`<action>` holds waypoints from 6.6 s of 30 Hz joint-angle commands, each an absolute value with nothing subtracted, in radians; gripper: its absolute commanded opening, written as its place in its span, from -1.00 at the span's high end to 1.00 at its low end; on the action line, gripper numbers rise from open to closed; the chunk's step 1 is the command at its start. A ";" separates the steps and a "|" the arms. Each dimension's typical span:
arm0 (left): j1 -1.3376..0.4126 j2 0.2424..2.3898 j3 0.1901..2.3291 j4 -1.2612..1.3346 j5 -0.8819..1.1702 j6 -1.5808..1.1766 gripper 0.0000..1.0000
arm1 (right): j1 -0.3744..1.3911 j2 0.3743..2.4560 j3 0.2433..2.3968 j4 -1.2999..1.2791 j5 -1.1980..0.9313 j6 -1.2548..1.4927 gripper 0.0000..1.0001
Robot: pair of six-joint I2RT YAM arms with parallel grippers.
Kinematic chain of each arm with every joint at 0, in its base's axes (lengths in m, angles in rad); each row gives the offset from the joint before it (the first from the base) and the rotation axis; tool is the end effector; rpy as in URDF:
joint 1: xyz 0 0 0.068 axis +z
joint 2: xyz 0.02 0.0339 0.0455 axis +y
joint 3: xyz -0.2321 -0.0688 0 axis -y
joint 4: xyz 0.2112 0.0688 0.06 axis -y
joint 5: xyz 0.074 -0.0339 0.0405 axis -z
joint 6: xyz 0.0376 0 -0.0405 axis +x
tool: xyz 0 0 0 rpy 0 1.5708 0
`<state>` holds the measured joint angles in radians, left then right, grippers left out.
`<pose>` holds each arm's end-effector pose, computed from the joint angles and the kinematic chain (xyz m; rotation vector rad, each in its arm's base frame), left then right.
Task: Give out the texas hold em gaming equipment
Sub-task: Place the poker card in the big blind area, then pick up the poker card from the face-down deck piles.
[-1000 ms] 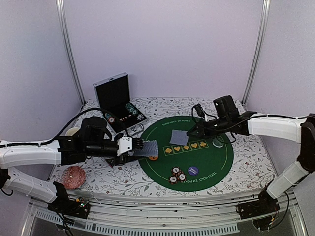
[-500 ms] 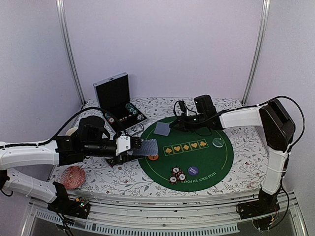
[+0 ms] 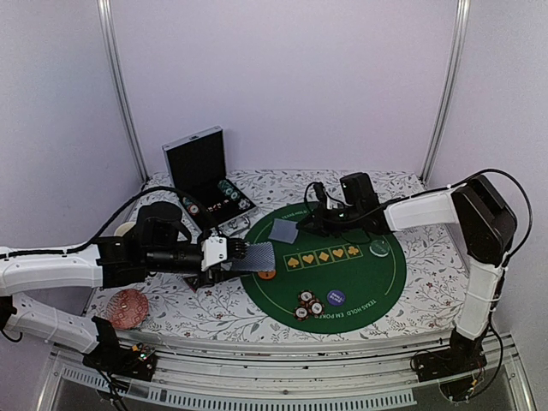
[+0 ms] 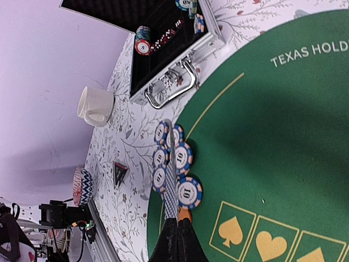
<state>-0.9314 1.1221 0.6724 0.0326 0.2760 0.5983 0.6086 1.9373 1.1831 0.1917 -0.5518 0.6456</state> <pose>0.1328 -0.1958 0.2402 1.5122 1.3152 -0.4887 0.3070 0.2379 0.1728 -0.3180 2.3163 1.2774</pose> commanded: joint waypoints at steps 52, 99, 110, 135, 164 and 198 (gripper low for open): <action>-0.956 1.114 0.683 0.049 0.270 0.603 0.12 | 0.540 1.411 0.781 -0.056 -0.554 0.537 0.96; -0.957 1.101 0.683 0.052 0.298 0.594 0.11 | 0.882 2.093 1.302 0.101 -0.702 0.622 0.96; -0.957 1.100 0.683 0.052 0.301 0.594 0.11 | 0.884 2.069 1.291 0.099 -0.695 0.618 0.96; -0.959 1.103 0.685 0.051 0.298 0.592 0.12 | 0.602 1.349 0.717 -0.083 -0.510 0.586 0.96; -0.960 1.111 0.683 0.051 0.300 0.594 0.12 | 0.863 2.109 1.236 0.247 -0.709 0.743 0.27; -0.962 1.124 0.691 0.038 0.299 0.598 0.11 | 0.954 1.533 1.026 0.181 -0.576 0.435 -0.99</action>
<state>-0.9443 1.1202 0.6724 0.0307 0.2913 0.5983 0.9428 1.4624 0.9810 0.0948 -0.4889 0.3950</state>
